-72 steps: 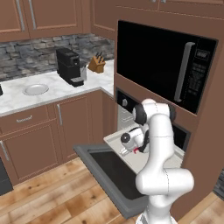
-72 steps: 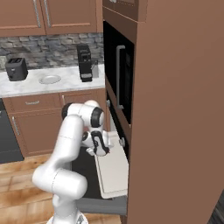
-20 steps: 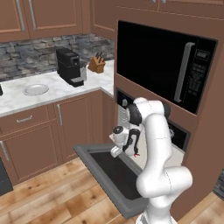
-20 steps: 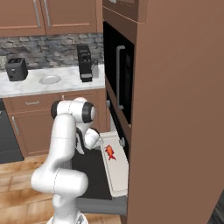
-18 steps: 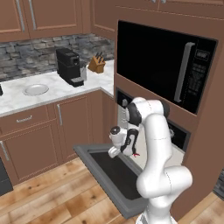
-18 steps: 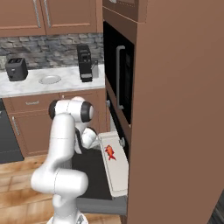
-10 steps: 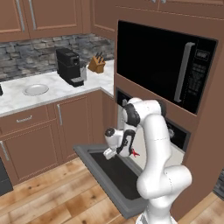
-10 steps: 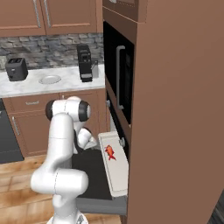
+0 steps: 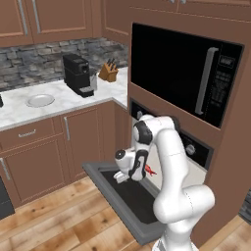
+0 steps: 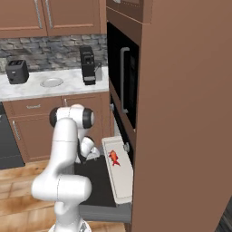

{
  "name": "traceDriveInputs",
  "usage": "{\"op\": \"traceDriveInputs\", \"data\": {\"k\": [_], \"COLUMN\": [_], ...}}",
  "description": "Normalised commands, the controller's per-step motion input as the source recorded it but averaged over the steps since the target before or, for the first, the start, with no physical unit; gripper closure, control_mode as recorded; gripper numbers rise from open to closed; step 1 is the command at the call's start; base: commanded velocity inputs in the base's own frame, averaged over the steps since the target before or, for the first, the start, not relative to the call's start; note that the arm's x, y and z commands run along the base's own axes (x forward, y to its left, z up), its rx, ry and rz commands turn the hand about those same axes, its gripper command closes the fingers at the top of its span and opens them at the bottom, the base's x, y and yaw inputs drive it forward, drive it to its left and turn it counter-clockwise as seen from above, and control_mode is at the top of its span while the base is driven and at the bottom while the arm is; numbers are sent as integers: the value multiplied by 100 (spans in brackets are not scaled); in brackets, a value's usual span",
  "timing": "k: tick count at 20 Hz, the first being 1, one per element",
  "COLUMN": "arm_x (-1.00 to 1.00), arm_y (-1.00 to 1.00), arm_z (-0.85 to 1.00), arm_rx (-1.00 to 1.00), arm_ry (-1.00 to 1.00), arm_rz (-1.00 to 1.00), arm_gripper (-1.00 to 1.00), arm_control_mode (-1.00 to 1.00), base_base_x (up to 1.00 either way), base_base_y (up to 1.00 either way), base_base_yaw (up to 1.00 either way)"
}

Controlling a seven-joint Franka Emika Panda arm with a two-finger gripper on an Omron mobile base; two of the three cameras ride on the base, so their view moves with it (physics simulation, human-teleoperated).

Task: Place the fish on the rack of the oven, and slide the rack back inside. Close the oven door.

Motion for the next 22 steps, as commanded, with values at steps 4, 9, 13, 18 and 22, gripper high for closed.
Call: {"op": "traceDriveInputs", "data": {"k": [4,9,13,18,22], "arm_x": [23,39,48,32,27], "arm_y": [0,-4,-18,-35,-59], "arm_z": [-51,-54,-56,-30,-25], "arm_rx": [0,0,0,0,0], "arm_ry": [0,0,0,0,0], "arm_rz": [0,0,0,0,0], "arm_gripper": [-100,-100,-100,-100,-100], "arm_control_mode": [-100,-100,-100,-100,-100], "base_base_x": [0,0,0,0,0], "base_base_y": [0,0,0,0,0], "base_base_yaw": [0,0,0,0,0]}}
